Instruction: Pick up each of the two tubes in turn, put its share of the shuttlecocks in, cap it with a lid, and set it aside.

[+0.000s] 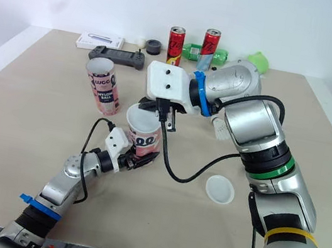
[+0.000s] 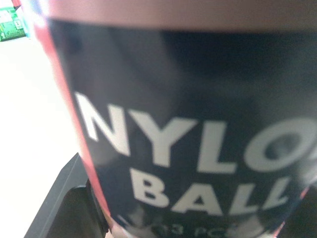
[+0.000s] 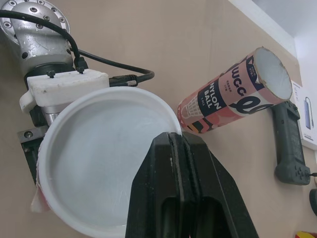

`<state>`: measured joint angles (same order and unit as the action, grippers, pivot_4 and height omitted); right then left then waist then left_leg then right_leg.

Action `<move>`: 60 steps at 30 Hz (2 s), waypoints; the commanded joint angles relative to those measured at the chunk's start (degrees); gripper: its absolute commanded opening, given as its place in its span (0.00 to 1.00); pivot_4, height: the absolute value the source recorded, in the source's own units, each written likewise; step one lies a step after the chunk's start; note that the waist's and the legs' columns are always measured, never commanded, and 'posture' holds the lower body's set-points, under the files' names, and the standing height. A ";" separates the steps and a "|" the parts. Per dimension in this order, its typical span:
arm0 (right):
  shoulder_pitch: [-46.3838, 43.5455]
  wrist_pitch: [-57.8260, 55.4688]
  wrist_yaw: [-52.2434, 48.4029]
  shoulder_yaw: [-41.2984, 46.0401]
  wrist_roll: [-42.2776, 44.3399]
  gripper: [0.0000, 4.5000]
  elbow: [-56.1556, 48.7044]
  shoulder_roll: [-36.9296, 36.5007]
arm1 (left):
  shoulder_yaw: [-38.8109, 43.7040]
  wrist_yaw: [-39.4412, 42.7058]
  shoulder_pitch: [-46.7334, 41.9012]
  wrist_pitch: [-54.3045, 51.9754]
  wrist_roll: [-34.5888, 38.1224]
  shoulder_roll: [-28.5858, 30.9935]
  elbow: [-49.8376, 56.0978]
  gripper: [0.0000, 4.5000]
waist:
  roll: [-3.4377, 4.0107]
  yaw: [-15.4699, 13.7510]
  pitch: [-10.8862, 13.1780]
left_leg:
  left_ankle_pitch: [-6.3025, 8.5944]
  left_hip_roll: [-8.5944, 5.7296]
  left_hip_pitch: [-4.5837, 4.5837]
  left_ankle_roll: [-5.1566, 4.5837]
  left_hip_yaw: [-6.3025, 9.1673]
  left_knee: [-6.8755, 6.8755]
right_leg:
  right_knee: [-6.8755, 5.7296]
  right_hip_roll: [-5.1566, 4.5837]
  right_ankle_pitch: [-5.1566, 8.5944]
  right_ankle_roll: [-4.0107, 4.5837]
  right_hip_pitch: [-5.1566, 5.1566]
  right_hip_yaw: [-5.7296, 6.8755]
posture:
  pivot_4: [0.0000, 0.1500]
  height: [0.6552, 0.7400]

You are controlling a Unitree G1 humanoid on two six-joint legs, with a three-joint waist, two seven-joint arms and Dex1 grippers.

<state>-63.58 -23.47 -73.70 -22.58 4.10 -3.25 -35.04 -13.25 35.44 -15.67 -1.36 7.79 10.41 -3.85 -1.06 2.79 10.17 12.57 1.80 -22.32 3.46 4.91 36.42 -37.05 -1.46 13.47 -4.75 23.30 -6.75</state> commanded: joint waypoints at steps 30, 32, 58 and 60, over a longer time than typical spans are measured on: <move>-3.37 4.34 -1.28 0.82 -2.48 0.00 -1.04 -0.82 | -0.17 -1.07 1.06 -2.54 -1.90 1.09 -2.61 0.71 | 0.00 0.01 0.00 | 0.00 0.00 -0.01 0.01 0.00 -0.02 | 0.02 0.00 0.01 0.01 0.04 0.00 | 1.00 1.00; -3.46 4.43 -1.41 0.79 -2.46 0.00 -1.13 -0.96 | -0.20 -1.07 1.00 -2.51 -1.91 1.04 -2.68 0.71 | 0.00 0.01 0.00 | 0.00 0.00 -0.02 0.01 0.00 -0.02 | 0.02 0.00 0.01 0.02 0.04 0.00 | 1.00 1.00; -2.19 5.29 -2.16 -1.07 -3.34 0.00 -1.47 -0.41 | -0.36 -0.97 0.83 -2.43 -1.73 0.70 -2.75 0.71 | -0.01 0.01 0.01 | 0.01 0.00 -0.04 0.01 0.00 -0.03 | 0.05 -0.01 0.02 0.02 0.07 0.00 | 1.00 1.00; -2.14 5.29 -2.25 -1.06 -3.41 0.00 -1.38 -0.40 | -0.35 -1.03 0.84 -2.50 -1.68 0.59 -2.71 0.71 | -0.01 0.01 0.01 | 0.01 0.00 -0.04 0.01 0.00 -0.03 | 0.06 -0.01 0.02 0.02 0.06 0.00 | 1.00 1.00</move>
<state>-65.47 -18.82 -75.22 -24.03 0.80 -3.31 -35.43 -13.26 35.28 -15.74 -1.68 7.79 10.33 -3.81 -1.07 2.80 10.18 12.58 1.80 -22.37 3.48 4.91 36.39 -36.99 -1.48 13.49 -4.73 23.37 -6.75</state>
